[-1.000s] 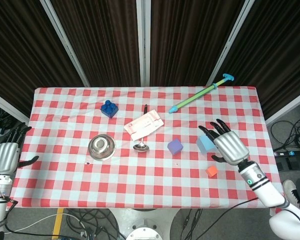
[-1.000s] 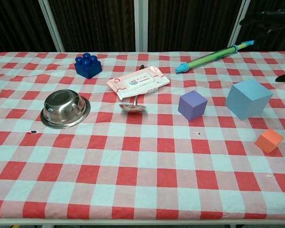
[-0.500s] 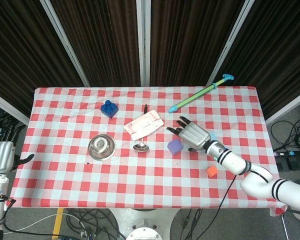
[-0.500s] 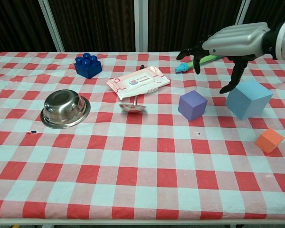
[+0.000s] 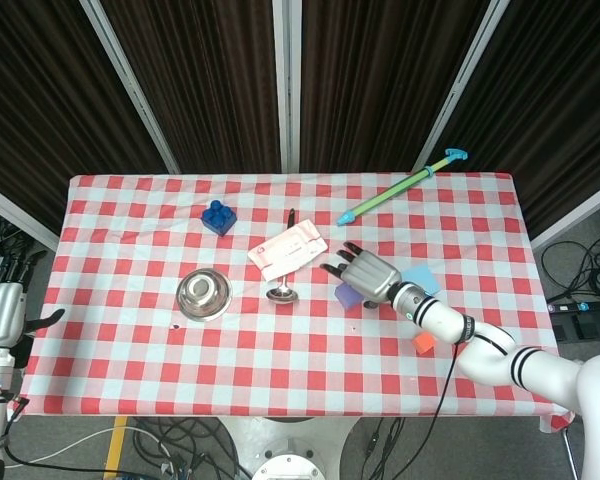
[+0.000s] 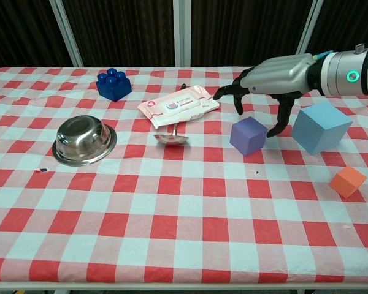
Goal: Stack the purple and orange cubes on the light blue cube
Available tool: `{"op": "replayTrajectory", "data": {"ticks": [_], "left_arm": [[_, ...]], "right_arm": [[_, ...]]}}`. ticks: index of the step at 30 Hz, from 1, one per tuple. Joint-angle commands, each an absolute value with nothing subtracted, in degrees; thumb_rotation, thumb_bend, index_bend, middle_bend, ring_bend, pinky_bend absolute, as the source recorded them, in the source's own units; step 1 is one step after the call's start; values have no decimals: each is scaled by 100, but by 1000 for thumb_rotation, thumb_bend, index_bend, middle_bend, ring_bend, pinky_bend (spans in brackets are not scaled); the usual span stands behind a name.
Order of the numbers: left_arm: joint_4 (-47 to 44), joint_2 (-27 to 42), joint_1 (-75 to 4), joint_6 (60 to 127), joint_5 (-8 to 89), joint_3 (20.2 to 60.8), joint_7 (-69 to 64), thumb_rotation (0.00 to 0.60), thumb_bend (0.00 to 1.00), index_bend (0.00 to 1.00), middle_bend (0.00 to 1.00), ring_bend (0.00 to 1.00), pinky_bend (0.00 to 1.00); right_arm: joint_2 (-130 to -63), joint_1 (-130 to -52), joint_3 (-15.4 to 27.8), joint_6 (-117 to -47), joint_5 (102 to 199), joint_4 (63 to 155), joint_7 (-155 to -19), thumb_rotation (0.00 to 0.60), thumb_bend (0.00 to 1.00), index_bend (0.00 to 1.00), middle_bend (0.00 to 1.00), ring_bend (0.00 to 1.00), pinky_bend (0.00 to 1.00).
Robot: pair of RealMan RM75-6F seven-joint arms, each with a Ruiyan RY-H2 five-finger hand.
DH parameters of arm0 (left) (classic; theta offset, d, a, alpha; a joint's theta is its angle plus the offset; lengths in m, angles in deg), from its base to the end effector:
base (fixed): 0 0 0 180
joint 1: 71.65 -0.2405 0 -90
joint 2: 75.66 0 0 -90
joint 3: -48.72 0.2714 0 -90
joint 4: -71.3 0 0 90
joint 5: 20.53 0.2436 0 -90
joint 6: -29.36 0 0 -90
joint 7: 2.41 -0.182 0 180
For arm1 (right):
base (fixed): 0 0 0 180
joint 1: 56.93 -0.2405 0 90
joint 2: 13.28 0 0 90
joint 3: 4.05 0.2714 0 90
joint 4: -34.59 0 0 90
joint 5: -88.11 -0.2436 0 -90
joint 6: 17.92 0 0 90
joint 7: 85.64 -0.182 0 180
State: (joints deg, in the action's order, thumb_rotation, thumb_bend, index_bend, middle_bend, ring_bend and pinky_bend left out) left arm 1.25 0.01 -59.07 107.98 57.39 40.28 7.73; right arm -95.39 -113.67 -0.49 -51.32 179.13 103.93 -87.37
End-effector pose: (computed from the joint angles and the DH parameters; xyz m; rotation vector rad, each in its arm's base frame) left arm -0.3880 0.3010 0.1252 -1.2689 -0.8972 -0.9405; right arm -0.1469 -0.4482 -0.0637 2.3778 -0.5393 0.6091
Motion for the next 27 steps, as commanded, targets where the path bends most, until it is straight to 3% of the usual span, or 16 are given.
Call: {"op": "replayTrajectory", "data": {"ticks": [1,17,27], "left_arm": [[153,1,-5910,10782,5713,4016,790,600,60,208,189,166,309],[218,0,-5931,10743,5632,3969,850,600,60,208,189,167,308],[230,-14,-5943,10733,5615,3956,877,600,60,209,189,167,309]], "right_arm": [[-9601,-11415,-92,-5096,17899,10329,-8754,600,66,57,312,66,30],[-9961,-11428,-207,-5215,17676,9958,-8597,600,139,55,416,103,54],[-9303,-11329,-84,-5672,17617,10572,-8519,600,146,55,422,103,54]]}}
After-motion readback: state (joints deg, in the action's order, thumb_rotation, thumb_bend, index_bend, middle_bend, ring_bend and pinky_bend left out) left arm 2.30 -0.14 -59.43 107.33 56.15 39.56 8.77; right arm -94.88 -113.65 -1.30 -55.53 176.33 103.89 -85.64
